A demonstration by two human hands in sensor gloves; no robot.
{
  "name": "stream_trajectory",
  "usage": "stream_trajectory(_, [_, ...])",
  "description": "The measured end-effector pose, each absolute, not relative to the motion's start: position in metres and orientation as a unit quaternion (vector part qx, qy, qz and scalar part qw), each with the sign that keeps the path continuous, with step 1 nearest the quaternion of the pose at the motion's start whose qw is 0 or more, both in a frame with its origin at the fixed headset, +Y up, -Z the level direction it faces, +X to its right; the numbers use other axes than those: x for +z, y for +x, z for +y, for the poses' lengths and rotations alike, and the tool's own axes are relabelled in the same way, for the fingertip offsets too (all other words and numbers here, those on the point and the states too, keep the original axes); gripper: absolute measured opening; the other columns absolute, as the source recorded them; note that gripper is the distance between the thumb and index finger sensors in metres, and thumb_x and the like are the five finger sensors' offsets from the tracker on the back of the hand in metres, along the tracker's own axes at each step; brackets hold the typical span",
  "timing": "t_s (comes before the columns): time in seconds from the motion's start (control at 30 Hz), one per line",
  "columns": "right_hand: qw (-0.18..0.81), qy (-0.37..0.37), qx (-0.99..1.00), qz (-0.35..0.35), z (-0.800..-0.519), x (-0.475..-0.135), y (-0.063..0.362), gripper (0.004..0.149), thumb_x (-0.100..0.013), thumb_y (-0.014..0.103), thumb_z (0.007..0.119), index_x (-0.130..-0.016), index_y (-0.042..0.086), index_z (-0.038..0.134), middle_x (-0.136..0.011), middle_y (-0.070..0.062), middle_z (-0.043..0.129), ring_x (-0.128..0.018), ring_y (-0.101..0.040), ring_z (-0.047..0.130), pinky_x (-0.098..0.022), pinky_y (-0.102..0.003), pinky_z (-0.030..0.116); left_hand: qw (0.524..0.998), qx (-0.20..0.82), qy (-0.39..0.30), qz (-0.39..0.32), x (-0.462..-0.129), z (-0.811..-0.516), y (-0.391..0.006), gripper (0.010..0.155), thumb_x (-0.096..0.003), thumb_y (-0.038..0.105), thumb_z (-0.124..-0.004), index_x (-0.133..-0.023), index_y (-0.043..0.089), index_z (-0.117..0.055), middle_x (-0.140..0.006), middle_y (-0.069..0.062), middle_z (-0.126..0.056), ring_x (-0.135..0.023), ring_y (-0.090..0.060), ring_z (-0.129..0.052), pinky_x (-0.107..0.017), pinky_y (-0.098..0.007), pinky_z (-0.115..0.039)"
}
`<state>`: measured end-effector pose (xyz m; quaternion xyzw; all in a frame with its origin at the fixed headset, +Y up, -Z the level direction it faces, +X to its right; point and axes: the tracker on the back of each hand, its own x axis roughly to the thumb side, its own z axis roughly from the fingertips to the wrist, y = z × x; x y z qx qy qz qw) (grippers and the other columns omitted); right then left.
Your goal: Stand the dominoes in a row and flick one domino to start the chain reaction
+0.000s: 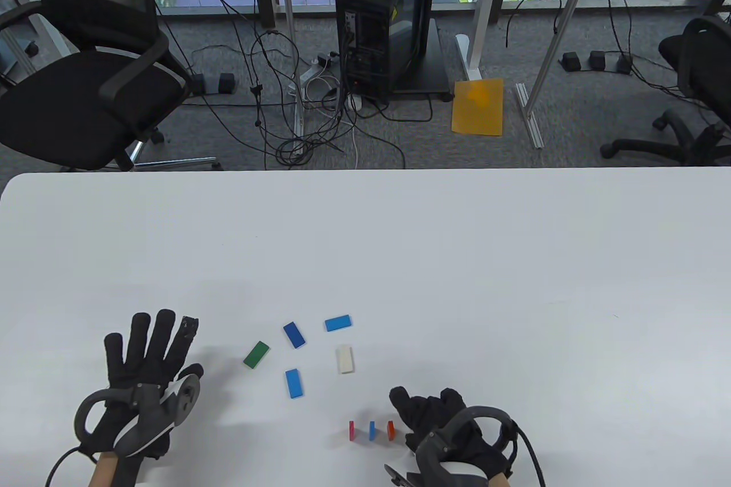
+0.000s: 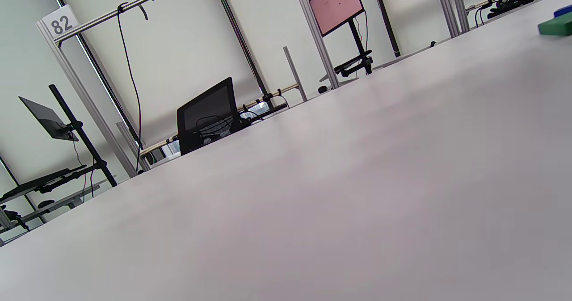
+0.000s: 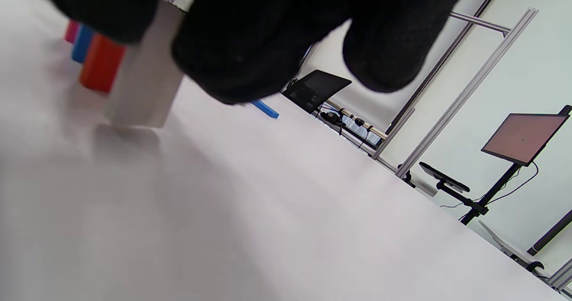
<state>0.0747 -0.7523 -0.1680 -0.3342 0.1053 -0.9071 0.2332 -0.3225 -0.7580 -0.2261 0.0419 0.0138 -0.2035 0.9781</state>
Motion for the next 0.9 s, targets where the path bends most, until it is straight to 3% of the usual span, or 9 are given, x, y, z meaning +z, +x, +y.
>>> stream_trajectory(0.9, [0.240,-0.339,-0.904,0.100,-0.7482,-0.1676,0.0732,0.082,-0.034,0.052,0.071,-0.101,0.007,0.056,-0.083,0.008,0.085,-0.043,0.004,0.095,-0.049,-0.043,0.080,0.978,-0.204,0.047,0.012,-0.2259,-0.7586,-0.3220,0.072,-0.0436,0.065,-0.020,-0.108,0.041,0.000,-0.128,0.006,-0.026,-0.120,-0.032,-0.026,-0.082,-0.063,-0.025])
